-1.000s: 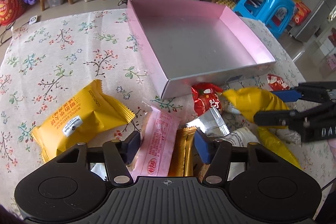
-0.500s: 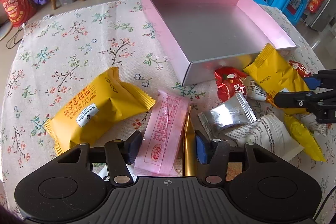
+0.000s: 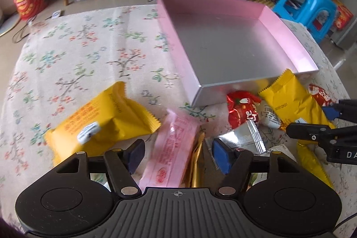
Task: Organize snacks
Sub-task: 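Grasp the gold stick snack with the left tool while the right tool lifts the yellow bag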
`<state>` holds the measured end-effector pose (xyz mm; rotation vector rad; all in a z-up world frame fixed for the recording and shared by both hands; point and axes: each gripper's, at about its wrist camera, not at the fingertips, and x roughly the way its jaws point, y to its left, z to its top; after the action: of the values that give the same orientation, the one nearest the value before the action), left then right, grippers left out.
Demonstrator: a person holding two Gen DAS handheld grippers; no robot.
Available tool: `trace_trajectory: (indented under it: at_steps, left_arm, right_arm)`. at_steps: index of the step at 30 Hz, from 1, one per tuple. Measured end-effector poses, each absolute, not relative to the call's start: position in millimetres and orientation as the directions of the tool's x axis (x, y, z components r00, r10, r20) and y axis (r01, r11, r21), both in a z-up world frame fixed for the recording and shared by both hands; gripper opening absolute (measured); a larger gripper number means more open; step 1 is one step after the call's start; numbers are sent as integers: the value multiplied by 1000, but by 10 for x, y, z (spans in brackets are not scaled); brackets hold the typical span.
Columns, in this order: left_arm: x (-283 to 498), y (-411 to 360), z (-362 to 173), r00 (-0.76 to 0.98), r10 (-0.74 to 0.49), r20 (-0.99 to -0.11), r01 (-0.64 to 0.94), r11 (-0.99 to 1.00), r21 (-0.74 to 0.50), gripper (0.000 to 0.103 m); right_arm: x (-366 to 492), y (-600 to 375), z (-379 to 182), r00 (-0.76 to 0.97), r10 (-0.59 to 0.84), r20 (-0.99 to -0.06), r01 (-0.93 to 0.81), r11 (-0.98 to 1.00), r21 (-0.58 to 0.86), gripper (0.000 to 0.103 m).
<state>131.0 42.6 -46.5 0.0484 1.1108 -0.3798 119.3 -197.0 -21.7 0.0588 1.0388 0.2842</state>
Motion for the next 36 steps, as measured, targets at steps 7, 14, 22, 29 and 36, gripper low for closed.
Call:
trace_trajectory:
  at_steps: [7, 14, 22, 29, 36]
  left_arm:
    - [1030, 504, -211, 397, -321, -860, 367, 914, -172, 63]
    - [743, 345, -212, 346, -361, -866, 464, 868, -177, 44]
    - [758, 327, -420, 365, -243, -899, 425, 903, -71, 27]
    - [761, 277, -427, 414, -228, -881, 409, 911, -43, 13]
    - [672, 270, -328, 443, -254, -860, 416, 908, -54, 7]
  right_arm:
    - [1183, -1988, -217, 470, 244, -848, -186, 967, 174, 38]
    - [1163, -1962, -200, 464, 226, -856, -172, 971, 163, 36]
    - [1113, -1962, -187, 461, 214, -861, -162, 975, 155, 34]
    - [1104, -2028, -137, 469, 216, -857, -126, 976, 177, 26]
    - [1051, -2129, -33, 486, 236, -842, -90, 971, 220, 24]
